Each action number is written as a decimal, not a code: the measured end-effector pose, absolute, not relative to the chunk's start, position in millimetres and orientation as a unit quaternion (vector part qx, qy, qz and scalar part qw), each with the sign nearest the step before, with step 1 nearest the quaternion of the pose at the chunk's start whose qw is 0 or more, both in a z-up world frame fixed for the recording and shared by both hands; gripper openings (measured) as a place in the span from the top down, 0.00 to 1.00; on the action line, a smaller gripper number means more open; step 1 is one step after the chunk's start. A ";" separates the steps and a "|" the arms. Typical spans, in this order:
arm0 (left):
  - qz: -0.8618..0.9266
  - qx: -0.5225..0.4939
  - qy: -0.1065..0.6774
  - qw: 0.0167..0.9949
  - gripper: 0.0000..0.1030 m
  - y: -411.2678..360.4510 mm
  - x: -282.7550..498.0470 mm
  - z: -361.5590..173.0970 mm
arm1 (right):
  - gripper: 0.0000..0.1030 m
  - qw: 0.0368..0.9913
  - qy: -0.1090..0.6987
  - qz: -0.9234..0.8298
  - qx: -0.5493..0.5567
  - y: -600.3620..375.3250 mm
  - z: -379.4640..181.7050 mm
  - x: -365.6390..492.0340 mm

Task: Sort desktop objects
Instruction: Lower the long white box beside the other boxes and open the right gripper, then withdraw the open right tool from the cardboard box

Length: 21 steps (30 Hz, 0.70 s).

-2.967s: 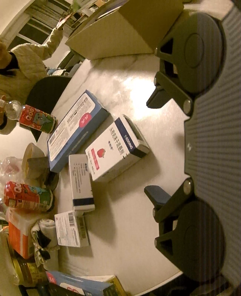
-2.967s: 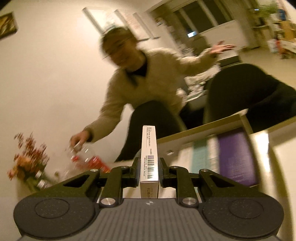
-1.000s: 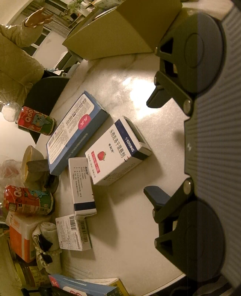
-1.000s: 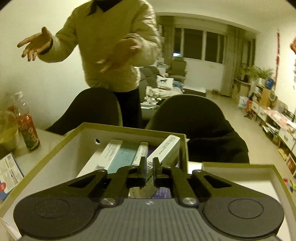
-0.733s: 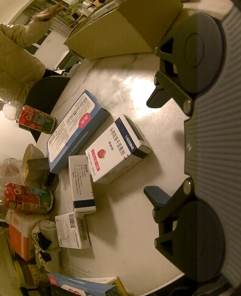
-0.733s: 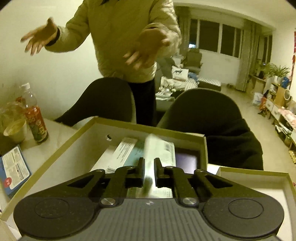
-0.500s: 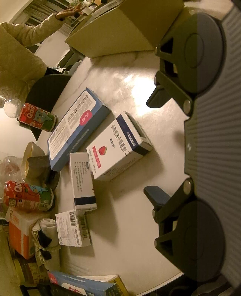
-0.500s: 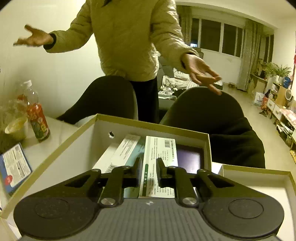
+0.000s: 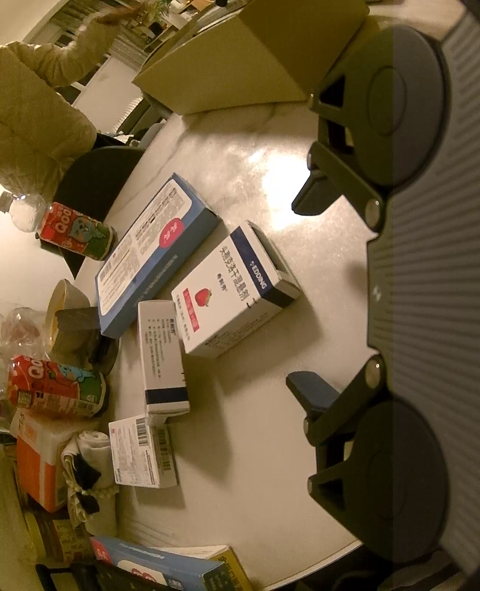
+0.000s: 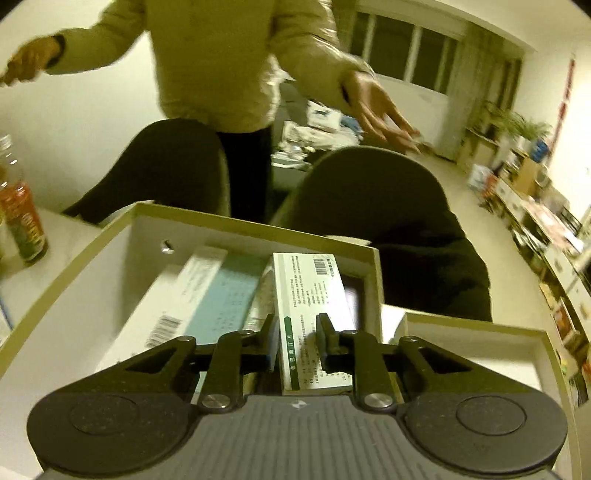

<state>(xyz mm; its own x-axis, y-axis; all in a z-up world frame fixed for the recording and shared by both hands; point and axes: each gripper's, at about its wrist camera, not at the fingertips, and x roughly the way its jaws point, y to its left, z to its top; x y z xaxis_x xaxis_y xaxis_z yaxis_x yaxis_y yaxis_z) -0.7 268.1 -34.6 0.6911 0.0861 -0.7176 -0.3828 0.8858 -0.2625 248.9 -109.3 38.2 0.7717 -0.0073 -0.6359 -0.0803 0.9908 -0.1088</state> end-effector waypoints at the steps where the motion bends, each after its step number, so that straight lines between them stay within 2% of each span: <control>1: 0.131 -0.200 0.370 0.898 0.10 268.0 -1.1 -34.7 | 0.77 0.939 0.339 0.017 -0.059 -111.8 37.6 249.6; 11: 0.140 -0.206 0.368 0.896 0.10 275.2 -2.3 -35.0 | 0.75 0.941 0.336 0.007 -0.035 -119.7 35.7 252.2; 13: 0.144 -0.208 0.367 0.895 0.10 278.3 -2.9 -34.7 | 0.72 0.943 0.333 0.010 -0.024 -122.7 37.1 249.7; 17: 0.156 -0.210 0.365 0.893 0.10 284.9 -4.0 -34.4 | 0.58 0.946 0.323 0.022 -0.001 -128.8 42.2 240.6; 21: 0.164 -0.211 0.362 0.893 0.10 290.6 -3.6 -32.9 | 0.50 0.949 0.312 0.035 0.016 -133.2 47.0 228.3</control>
<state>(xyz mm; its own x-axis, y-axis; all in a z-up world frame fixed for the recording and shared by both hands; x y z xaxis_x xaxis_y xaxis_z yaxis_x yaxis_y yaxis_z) -3.6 290.6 -32.9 0.6839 0.1404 -0.7159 -0.4463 0.8568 -0.2582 228.3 -133.2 47.0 0.8023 0.0768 -0.5919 -0.0569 0.9970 0.0523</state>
